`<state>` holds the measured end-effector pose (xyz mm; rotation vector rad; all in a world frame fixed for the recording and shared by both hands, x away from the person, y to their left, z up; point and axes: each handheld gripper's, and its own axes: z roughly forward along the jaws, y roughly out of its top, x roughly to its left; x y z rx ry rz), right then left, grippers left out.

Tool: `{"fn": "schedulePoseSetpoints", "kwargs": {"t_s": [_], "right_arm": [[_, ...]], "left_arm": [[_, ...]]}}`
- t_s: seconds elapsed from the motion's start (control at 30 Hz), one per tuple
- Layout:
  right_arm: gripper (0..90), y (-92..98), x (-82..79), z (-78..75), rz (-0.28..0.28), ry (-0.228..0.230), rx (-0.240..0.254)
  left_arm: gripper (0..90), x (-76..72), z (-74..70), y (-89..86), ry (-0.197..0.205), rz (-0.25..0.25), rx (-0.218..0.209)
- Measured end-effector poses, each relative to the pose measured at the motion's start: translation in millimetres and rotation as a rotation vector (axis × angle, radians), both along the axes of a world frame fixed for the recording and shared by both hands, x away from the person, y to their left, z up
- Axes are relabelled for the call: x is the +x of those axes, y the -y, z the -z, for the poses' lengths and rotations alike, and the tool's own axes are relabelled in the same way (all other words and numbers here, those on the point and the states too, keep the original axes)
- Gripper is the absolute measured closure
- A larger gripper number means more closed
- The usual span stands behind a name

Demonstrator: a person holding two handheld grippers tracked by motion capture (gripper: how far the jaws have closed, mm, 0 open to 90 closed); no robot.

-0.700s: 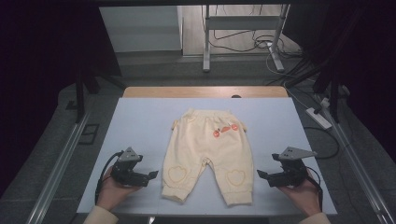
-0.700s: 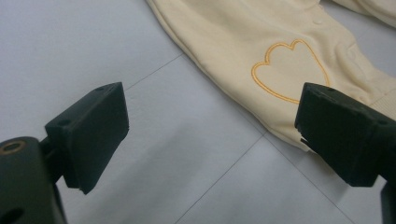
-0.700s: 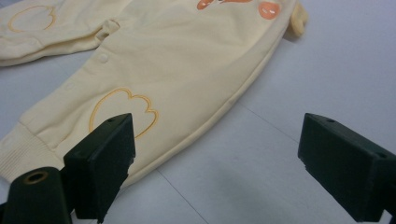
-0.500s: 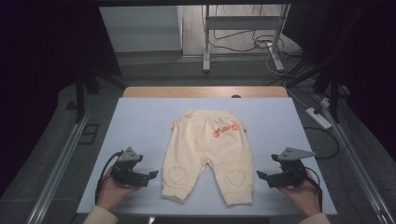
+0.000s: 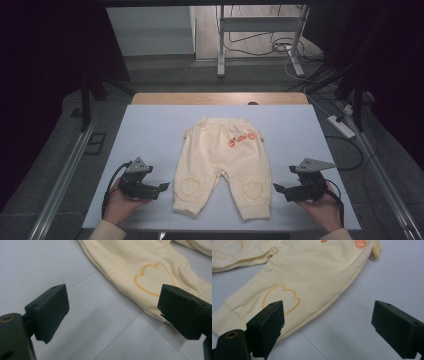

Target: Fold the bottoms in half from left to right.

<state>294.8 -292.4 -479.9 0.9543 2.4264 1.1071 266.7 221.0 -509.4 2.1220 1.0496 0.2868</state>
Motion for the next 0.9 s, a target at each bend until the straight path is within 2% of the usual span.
{"fn": "schedulePoseSetpoints", "kwargs": {"t_s": [0.37, 0.9], "right_arm": [[11.6, -2.0, -1.0, -2.0, -0.007, 0.007, 0.006], [11.7, -30.3, 1.2, -4.4, -0.053, 0.003, 0.019]], "left_arm": [[10.0, 0.6, -0.2, 0.6, 0.003, -0.001, -0.002], [10.1, 1.1, -0.1, 0.0, 0.009, 0.002, 0.0]]}}
